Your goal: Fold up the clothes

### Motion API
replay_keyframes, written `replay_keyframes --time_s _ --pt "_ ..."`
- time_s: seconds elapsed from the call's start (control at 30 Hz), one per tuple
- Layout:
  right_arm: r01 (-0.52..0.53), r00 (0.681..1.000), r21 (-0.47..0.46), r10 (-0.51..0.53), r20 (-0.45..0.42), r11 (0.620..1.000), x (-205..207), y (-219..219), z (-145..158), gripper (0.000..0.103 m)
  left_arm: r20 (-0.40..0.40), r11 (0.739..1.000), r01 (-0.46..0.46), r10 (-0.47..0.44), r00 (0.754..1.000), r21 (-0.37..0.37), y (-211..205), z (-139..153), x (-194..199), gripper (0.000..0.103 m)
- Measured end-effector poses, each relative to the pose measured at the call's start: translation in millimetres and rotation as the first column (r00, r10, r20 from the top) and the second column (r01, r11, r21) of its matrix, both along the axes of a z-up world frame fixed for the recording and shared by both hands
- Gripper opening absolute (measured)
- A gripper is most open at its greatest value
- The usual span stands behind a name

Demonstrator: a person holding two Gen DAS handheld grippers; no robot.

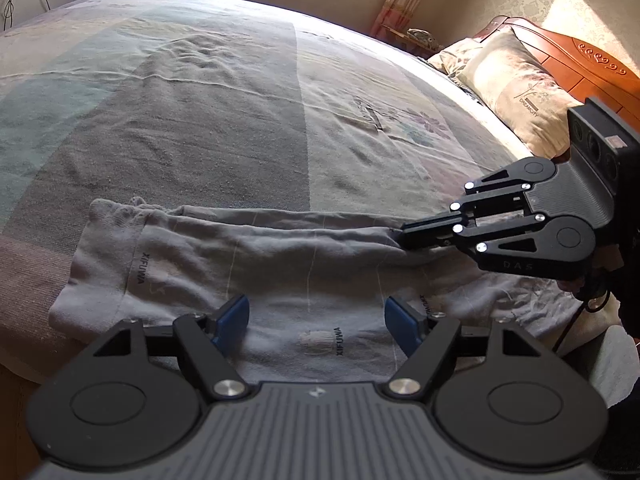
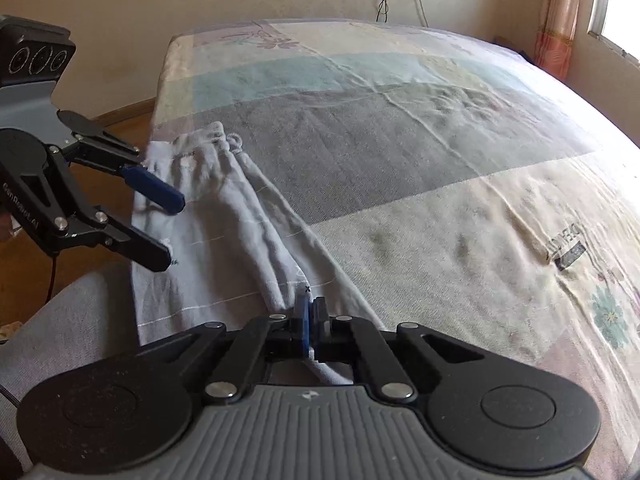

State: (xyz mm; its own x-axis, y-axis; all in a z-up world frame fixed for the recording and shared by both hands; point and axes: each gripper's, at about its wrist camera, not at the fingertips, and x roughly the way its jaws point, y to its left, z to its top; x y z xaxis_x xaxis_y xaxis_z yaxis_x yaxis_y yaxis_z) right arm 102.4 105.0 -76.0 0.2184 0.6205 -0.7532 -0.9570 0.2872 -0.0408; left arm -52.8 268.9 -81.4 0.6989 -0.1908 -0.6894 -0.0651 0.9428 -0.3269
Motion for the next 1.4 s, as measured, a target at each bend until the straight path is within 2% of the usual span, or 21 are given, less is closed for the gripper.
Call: replay_keyframes --time_s 0.1,0.23,0.3,0.43,0.5,0.57,0.7,0.77,0.83,0.9,0.93,0.97,1.07,1.2,1.23,1.4 --pt "0.033 0.999 0.019 -0.033 0.009 0.999 12.3 5.1 5.7 0.003 0.014 1.000 0.009 -0.009 1.000 0.009 -2.3 4.7 -1.1 0.083" --pt "0.020 0.999 -0.048 -0.018 0.050 0.999 13.1 15.5 -11.2 0.003 -0.018 0.999 -0.009 0.010 1.000 0.038 -2.9 1.4 2.1 0.083" --pt "0.037 0.998 -0.032 -0.036 0.044 0.999 14.3 12.6 -12.5 0.005 -0.017 0.999 -0.013 0.014 1.000 0.040 -1.8 1.7 1.8 0.083" --pt "0.115 0.992 0.041 -0.116 0.043 0.993 13.0 -8.0 10.4 0.008 0.004 0.999 0.002 -0.002 1.000 0.048 -0.8 5.0 2.9 0.083" --pt "0.159 0.986 0.039 -0.161 0.042 0.986 9.0 -24.3 20.5 0.010 0.016 0.998 0.022 -0.023 1.000 0.054 -1.3 6.4 6.4 0.084" --pt "0.202 0.979 0.016 -0.202 0.014 0.979 4.7 -40.7 20.6 0.010 0.003 0.998 0.033 -0.034 0.999 0.046 -0.5 0.1 15.4 0.084" --pt "0.307 0.949 -0.035 -0.309 -0.059 0.951 7.6 -60.2 -5.4 0.010 -0.009 0.999 0.044 -0.044 0.999 0.024 3.6 -12.5 33.5 0.086" --pt "0.359 0.930 -0.016 -0.359 -0.083 0.933 16.2 -62.8 -18.4 0.010 0.015 1.000 0.030 -0.030 0.999 0.001 10.3 -13.6 41.5 0.089" --pt "0.381 0.920 0.038 -0.375 -0.113 0.924 28.2 -61.6 -22.0 0.008 0.016 1.000 0.010 -0.010 1.000 -0.017 17.1 -13.8 52.5 0.089" --pt "0.398 0.912 0.048 -0.390 -0.131 0.916 37.2 -57.4 -21.3 0.009 0.015 1.000 0.002 -0.002 1.000 -0.024 21.2 -12.8 60.8 0.089" --pt "0.403 0.910 0.042 -0.396 -0.124 0.914 38.0 -56.8 -19.9 0.012 0.009 1.000 -0.006 0.006 1.000 -0.023 21.9 -10.9 62.8 0.088" --pt "0.408 0.908 0.037 -0.402 -0.117 0.912 38.8 -56.3 -18.6 0.022 0.003 1.000 -0.015 0.015 1.000 -0.022 22.6 -9.0 64.8 0.088" --pt "0.417 0.905 0.056 -0.409 -0.112 0.907 33.2 -67.2 -7.3 0.024 0.025 1.000 -0.006 0.006 1.000 0.026 15.0 2.2 53.8 0.088" --pt "0.431 0.901 0.079 -0.423 -0.099 0.899 15.7 -88.4 3.5 0.038 0.024 0.998 0.063 -0.063 0.998 0.031 5.7 -4.8 41.6 0.089" --pt "0.435 0.899 0.082 -0.427 -0.095 0.897 11.3 -93.1 5.2 0.040 0.009 0.997 0.067 -0.067 0.998 0.030 4.9 -10.0 44.0 0.089" --pt "0.496 0.862 0.057 -0.483 -0.152 0.867 0.2 -105.9 -7.8 0.044 0.059 0.999 0.045 -0.046 0.997 0.021 6.8 -18.7 70.9 0.095"
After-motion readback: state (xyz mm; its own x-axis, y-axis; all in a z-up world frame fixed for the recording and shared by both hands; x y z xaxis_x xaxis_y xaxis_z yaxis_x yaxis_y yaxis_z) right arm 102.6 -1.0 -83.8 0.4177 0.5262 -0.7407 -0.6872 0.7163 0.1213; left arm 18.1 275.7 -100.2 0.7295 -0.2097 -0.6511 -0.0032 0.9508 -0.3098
